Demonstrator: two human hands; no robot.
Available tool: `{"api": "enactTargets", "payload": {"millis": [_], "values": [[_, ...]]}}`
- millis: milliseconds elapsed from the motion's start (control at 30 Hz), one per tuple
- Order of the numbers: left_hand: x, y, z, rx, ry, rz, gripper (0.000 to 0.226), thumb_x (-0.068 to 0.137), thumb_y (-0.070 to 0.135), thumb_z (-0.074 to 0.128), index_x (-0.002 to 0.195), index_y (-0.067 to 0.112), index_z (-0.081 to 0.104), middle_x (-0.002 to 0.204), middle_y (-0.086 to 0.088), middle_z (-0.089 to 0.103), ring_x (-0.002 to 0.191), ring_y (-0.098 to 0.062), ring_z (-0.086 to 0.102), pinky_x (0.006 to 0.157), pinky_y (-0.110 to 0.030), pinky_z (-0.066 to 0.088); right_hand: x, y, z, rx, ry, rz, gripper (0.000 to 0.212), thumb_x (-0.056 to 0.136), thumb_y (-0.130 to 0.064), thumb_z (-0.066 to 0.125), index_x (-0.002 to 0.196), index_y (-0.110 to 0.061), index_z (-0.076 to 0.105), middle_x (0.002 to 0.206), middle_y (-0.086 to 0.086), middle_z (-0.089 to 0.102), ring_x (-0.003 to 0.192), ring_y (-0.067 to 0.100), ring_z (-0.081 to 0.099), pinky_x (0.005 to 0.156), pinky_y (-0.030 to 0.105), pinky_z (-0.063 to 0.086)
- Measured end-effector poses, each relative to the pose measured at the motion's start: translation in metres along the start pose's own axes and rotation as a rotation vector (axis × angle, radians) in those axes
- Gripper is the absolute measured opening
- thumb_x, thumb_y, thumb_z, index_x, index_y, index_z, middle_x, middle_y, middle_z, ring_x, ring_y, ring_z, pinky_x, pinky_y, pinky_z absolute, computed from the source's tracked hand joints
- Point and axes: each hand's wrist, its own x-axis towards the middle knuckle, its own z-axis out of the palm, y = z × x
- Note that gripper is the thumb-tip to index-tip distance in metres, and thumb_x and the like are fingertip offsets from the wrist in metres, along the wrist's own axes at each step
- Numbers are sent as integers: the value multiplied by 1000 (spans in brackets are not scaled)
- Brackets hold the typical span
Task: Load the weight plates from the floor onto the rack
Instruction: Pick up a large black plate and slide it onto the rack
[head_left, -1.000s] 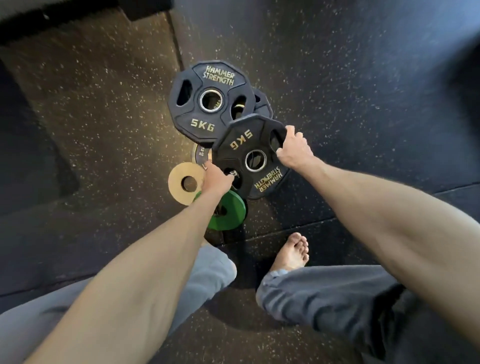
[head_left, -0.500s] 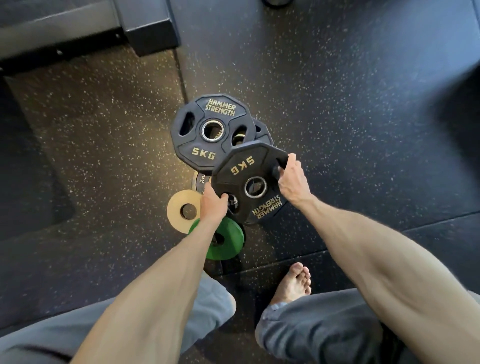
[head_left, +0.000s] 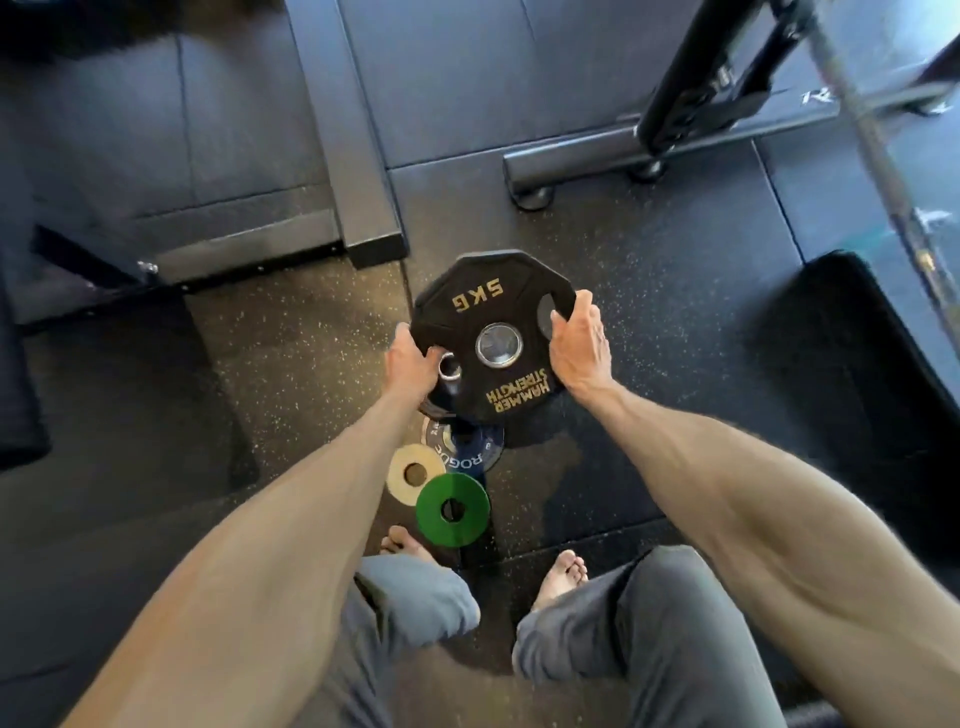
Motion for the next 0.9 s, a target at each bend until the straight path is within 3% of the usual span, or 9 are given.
{"api": "enactTargets", "payload": {"millis": [233, 400, 500, 567, 700, 767, 900], "values": [[-65, 180, -177, -233, 176, 93, 33, 98, 14, 56, 125, 0, 45, 126, -19, 58, 121, -33, 55, 94, -37, 44, -23, -208, -172, 187, 197, -75, 26, 102, -27, 48, 122, -12, 46, 123, 11, 58, 111, 29, 59, 92, 45, 51], [-93, 287, -285, -484, 346, 273, 15, 93, 11, 61, 107, 9, 57, 100, -2, 62, 95, -16, 58, 89, -35, 51, -29, -335, -273, 301, 322, -152, 37, 101, -31, 52, 129, -8, 49, 125, 10, 60, 114, 26, 59, 93, 34, 47], [-94, 340, -334, -577, 389, 347, 31, 92, 13, 63, 123, 8, 60, 113, -4, 65, 103, -15, 59, 90, -29, 49, -24, -386, -318, 348, 380, -208, 45, 100, -38, 54, 133, -8, 48, 131, 10, 59, 119, 25, 57, 97, 36, 45], [-84, 373, -365, -621, 404, 401, 36, 90, 15, 65, 125, 7, 61, 115, -13, 68, 107, -25, 64, 91, -35, 52, -13, -419, -340, 390, 412, -248, 51, 99, -42, 54, 135, -7, 49, 133, 11, 59, 122, 25, 56, 101, 37, 45], [-61, 435, -410, -657, 434, 559, 33, 87, 14, 65, 118, 2, 65, 108, -15, 70, 100, -28, 66, 80, -28, 51, 22, -475, -373, 520, 494, -275, 58, 97, -51, 51, 137, -10, 52, 136, 9, 59, 126, 24, 55, 108, 41, 44], [-45, 471, -429, -696, 453, 629, 32, 86, 13, 65, 115, 2, 66, 106, -15, 71, 96, -26, 67, 78, -25, 53, 50, -500, -387, 583, 547, -305, 64, 93, -58, 49, 132, -9, 56, 130, 10, 63, 120, 25, 59, 102, 48, 48], [3, 556, -458, -747, 449, 792, 17, 82, 11, 64, 92, 23, 69, 86, 0, 71, 81, -19, 68, 79, -43, 59, 129, -550, -414, 723, 600, -414, 50, 97, -47, 54, 130, -11, 59, 124, 5, 67, 115, 18, 62, 98, 39, 51]]}}
